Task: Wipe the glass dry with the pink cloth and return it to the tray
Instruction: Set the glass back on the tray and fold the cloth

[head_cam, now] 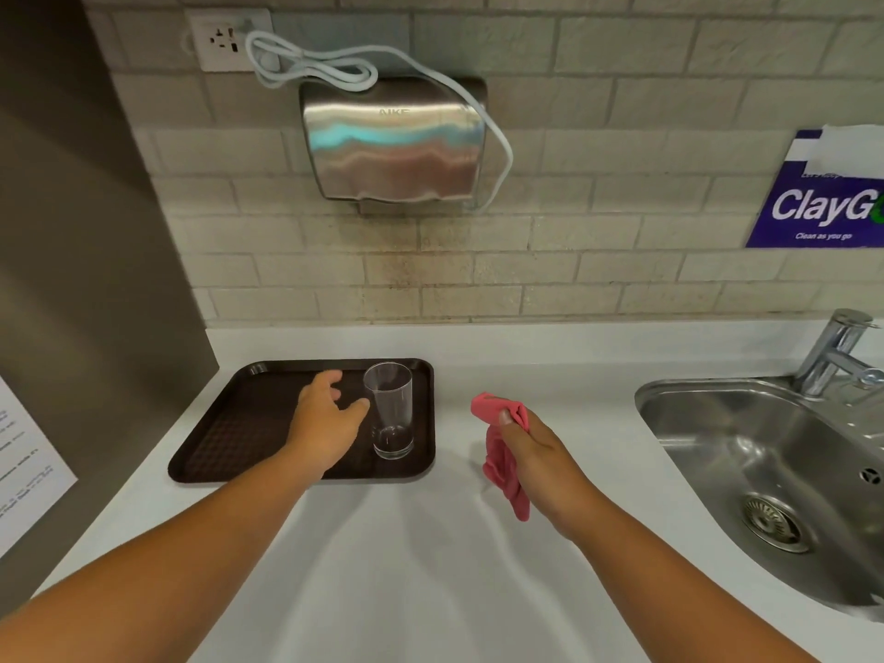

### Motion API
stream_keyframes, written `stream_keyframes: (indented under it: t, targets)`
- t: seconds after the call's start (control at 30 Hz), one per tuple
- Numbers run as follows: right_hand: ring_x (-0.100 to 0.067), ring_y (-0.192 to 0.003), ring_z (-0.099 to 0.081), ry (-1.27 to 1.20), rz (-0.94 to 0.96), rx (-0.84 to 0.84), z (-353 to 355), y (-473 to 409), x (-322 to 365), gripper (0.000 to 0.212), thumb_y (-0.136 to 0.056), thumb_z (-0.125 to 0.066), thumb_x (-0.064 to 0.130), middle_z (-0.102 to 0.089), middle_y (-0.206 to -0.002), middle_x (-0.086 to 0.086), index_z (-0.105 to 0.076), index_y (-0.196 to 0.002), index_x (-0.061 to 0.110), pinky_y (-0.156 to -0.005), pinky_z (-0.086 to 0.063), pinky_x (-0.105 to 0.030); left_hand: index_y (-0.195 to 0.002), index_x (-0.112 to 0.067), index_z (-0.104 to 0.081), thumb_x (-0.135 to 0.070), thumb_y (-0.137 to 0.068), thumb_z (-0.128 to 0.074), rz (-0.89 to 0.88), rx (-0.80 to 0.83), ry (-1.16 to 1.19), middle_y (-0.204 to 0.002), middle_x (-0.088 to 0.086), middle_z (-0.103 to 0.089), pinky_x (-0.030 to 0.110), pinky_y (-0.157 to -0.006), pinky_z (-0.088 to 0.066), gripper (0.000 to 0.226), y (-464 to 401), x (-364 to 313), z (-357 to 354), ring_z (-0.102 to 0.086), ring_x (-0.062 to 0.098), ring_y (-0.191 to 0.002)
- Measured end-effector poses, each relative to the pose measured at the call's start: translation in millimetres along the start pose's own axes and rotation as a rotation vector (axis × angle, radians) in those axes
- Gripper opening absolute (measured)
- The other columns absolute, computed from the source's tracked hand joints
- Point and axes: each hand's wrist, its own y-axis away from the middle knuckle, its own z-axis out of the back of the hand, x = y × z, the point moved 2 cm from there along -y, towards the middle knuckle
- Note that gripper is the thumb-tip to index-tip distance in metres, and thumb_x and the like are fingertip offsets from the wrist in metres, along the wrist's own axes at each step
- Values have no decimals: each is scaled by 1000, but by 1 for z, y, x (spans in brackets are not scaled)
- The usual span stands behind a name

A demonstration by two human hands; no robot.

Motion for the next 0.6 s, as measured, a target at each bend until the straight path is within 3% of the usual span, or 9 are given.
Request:
stream_keyframes:
  t: [0.1, 0.2, 0.3, 0.37, 0.43, 0.5, 0.6]
  targets:
    - [-31, -69, -52, -44, -13, -4, 1, 1, 2, 34, -116, -35, 34, -51, -86, -16, -64, -134, 34, -93, -45, -81, -136, -23, -59, -25, -96, -72, -20, -10, -22, -125, 6, -59, 29, -71, -51, 42, 31, 1, 7, -63, 16, -96]
    - [-38, -76, -57, -101, -30, 12, 2, 3, 8, 38, -117, -35, 35, -59, -88, -22, -69, -131, 25, -92, -49, -78, -123, -27, -64, -23, -94, -75, -95, 121, 29, -115, 3, -63, 26, -74, -52, 31, 62, -10, 2, -65, 15, -99]
    - [-48, -92, -75, -199, -79, -29, 6, 2, 14, 40, -115, -40, 39, -79, -103, -21, -72, -129, 20, -88, -63, -58, -133, -30, -60, -24, -93, -77, -115, 371, 135, -123, -3, -64, 21, -83, -51, 44, 85, -23, -13, -64, 13, -113]
    - [-37, -102, -80, -207, -88, -55, 10, 0, 15, 39, -114, -43, 41, -84, -108, -14, -72, -129, 19, -90, -63, -44, -145, -33, -52, -24, -93, -78, -153, 454, 168, -135, -7, -61, 18, -89, -48, 58, 92, -31, -20, -58, 9, -124]
    - [-30, -95, -82, -289, -101, -28, 11, 0, 16, 38, -113, -46, 39, -85, -104, -10, -72, -126, 15, -88, -64, -40, -153, -34, -43, -20, -93, -80, -193, 525, 212, -144, -9, -55, 18, -98, -47, 73, 92, -39, -24, -52, 6, -133]
    - [-27, -88, -83, -476, -143, 0, 12, 4, 18, 39, -112, -49, 36, -85, -103, -15, -74, -120, 7, -76, -67, -38, -159, -33, -35, -16, -91, -81, -172, 636, 301, -150, -8, -52, 31, -111, -48, 83, 89, -46, -26, -53, 9, -138]
    - [-33, -91, -83, -673, -195, 94, 13, 11, 19, 49, -109, -51, 38, -81, -111, -25, -83, -106, 0, -71, -68, -39, -147, -18, -52, -17, -86, -83, -47, 793, 476, -139, 6, -66, 39, -102, -54, 68, 85, -49, -26, -68, 22, -121]
